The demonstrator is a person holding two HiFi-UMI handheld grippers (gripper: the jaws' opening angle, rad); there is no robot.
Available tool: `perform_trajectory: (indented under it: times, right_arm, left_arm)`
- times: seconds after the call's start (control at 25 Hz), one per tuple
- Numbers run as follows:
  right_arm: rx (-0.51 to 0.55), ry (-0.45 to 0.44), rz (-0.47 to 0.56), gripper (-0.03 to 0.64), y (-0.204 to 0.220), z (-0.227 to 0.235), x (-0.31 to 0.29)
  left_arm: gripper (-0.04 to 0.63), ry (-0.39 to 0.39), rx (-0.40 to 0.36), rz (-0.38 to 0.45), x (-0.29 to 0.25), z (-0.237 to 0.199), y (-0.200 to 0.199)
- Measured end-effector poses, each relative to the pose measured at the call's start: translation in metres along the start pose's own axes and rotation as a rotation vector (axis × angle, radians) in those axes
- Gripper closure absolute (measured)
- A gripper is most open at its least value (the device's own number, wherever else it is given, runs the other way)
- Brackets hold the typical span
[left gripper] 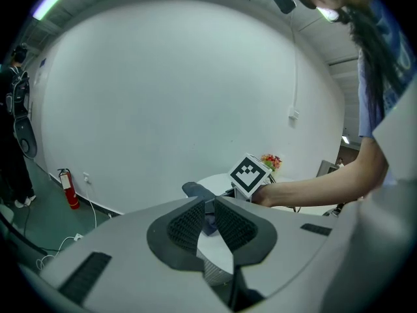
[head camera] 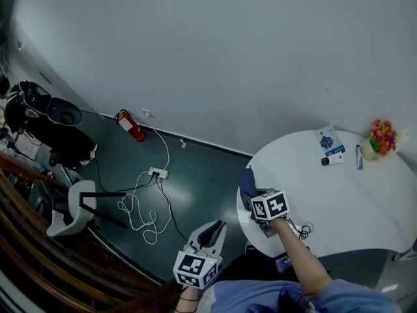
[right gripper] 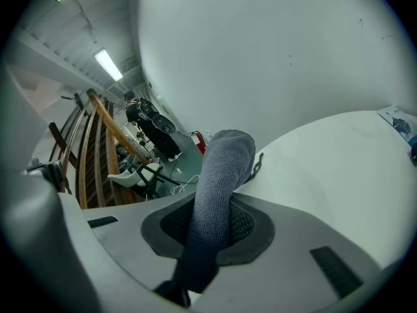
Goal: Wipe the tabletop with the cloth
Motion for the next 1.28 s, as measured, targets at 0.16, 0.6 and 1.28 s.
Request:
perform_trajectory:
  times: [0.16, 0.6, 1.28]
  right_arm:
    - [-0.040, 0.059, -0.020, 0.548, 0.008, 0.022, 0.004]
    - [-0.134, 0.196, -0.017, 0.549, 0.037, 0.096, 0.061]
    - [-0.207, 0.267, 0.030, 0.548, 0.119, 0.268, 0.220]
  left_arm:
    - [0.554, 0.017, 0.015, -0.004, -0.004, -0.009, 0.005]
    - [0.554, 0.175, -0.019, 0.006, -0.053, 0.030, -0.019]
    - [0.554, 0.266, -0.124, -0.018, -0.156, 0.226, -0.056]
Point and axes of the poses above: the fingertips, and each gripper's own axes: x backward along the fingers, z to its right, y out of its underside, the point moved 6 cm from there along x, backward along the fingers, and after that the axes turned 4 degrees about -z, right-handed, at the moved point
